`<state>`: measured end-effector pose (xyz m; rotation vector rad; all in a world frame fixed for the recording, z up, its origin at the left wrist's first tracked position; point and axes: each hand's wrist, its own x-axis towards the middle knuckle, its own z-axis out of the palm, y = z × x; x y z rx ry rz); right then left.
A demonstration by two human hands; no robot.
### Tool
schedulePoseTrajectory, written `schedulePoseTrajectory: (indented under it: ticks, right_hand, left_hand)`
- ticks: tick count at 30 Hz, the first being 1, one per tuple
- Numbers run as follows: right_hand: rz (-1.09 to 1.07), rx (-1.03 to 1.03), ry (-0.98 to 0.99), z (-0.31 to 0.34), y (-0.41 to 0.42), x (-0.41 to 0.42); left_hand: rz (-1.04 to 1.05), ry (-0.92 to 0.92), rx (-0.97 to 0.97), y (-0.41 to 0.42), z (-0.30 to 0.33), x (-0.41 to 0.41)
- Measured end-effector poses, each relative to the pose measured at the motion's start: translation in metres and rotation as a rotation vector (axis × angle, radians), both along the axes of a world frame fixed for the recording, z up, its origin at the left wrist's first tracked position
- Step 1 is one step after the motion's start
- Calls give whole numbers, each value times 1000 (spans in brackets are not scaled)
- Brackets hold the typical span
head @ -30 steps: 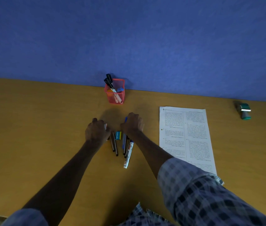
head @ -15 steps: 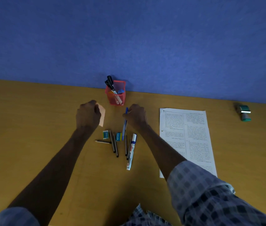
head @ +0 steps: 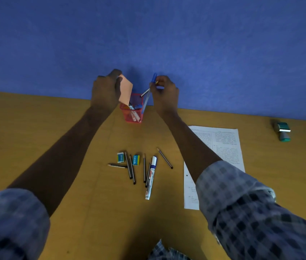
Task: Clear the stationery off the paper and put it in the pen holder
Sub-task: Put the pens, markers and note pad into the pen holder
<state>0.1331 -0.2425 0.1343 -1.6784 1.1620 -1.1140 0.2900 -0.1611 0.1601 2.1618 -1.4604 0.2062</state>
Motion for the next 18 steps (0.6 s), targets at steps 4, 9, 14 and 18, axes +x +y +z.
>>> schedulePoseTrajectory:
  ticks: [4,9,14,18]
  right_hand:
    - [-34,-79,-61,-1,-2,14]
    - [-8,-141,-61,-10,4,23]
    - [46,-111,5,-31,8,25]
    - [63,-136,57,-40,9,24]
  left_hand:
    - [-58,-156,140,-23,-4,-8]
    - [-173,-225,260,-28,-17,-16]
    - [-182,-156,234,-25,-25,-15]
    - [-147,-71,344,-24,-20,-10]
